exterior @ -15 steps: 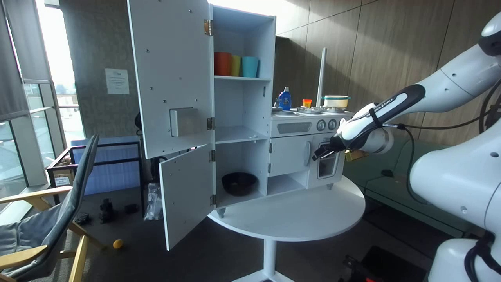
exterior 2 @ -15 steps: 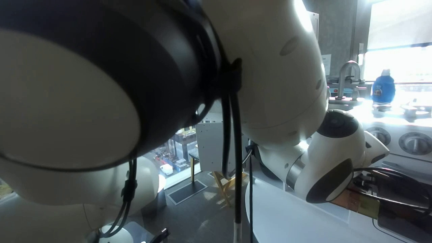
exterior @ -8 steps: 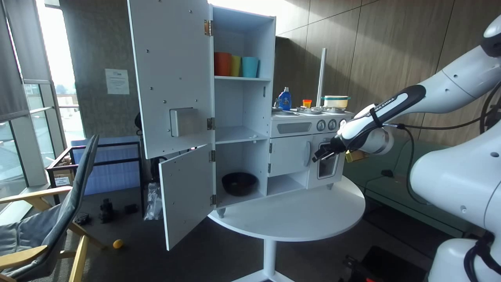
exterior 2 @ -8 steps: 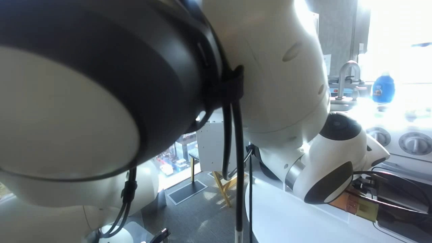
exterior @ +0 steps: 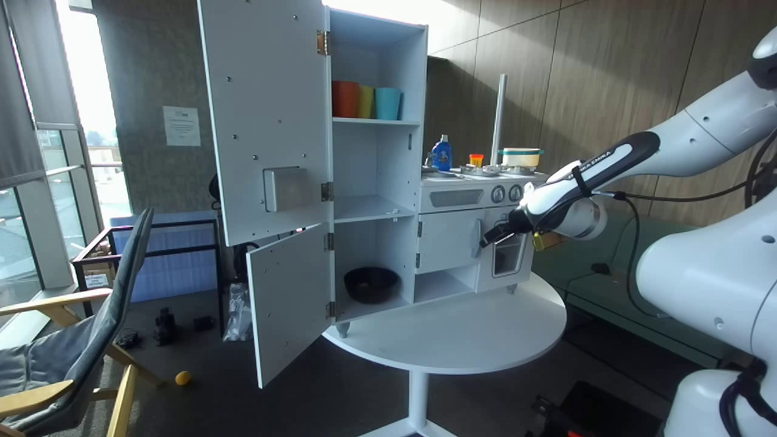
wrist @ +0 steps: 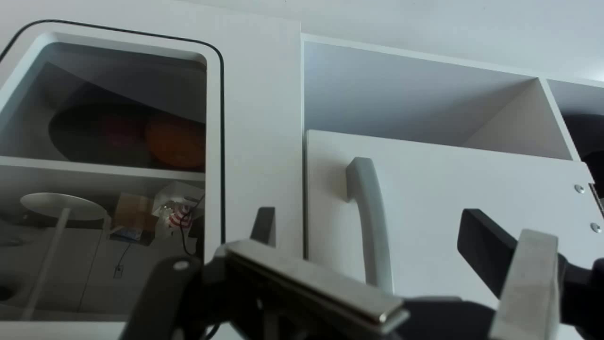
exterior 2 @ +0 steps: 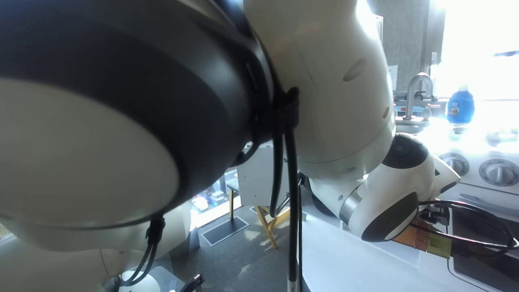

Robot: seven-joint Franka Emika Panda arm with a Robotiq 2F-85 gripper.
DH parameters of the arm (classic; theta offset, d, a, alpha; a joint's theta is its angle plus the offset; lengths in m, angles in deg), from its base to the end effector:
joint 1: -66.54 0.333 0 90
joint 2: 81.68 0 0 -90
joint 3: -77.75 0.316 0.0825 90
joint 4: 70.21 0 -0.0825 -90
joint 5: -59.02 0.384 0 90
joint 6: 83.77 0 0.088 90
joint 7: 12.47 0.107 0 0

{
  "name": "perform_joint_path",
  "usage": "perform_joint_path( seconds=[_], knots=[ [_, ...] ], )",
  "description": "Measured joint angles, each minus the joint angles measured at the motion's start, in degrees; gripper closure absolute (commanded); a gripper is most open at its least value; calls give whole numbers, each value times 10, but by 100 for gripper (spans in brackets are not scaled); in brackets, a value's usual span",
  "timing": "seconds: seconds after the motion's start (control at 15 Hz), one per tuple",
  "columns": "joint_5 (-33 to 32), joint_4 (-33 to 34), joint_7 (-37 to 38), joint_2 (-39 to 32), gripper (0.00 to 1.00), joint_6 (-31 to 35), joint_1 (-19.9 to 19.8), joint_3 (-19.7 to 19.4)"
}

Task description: Open the top, bottom and middle cabinet doors

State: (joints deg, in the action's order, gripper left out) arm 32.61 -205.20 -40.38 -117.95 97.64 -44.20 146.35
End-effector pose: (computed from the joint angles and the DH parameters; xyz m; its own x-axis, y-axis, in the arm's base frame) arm 0.4233 -0.3535 0.3073 0.7076 -0.0114 0.7065 -0.0423 -0.9988 0.0262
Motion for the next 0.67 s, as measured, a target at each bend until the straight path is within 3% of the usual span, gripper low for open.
perform_joint_path(
  seconds=[0.47,0.67],
  knots=[
    [-31,-2,-82,-58,0,-12,-15,28],
    [-24,-2,-77,-65,0,97,50,-4]
  ],
)
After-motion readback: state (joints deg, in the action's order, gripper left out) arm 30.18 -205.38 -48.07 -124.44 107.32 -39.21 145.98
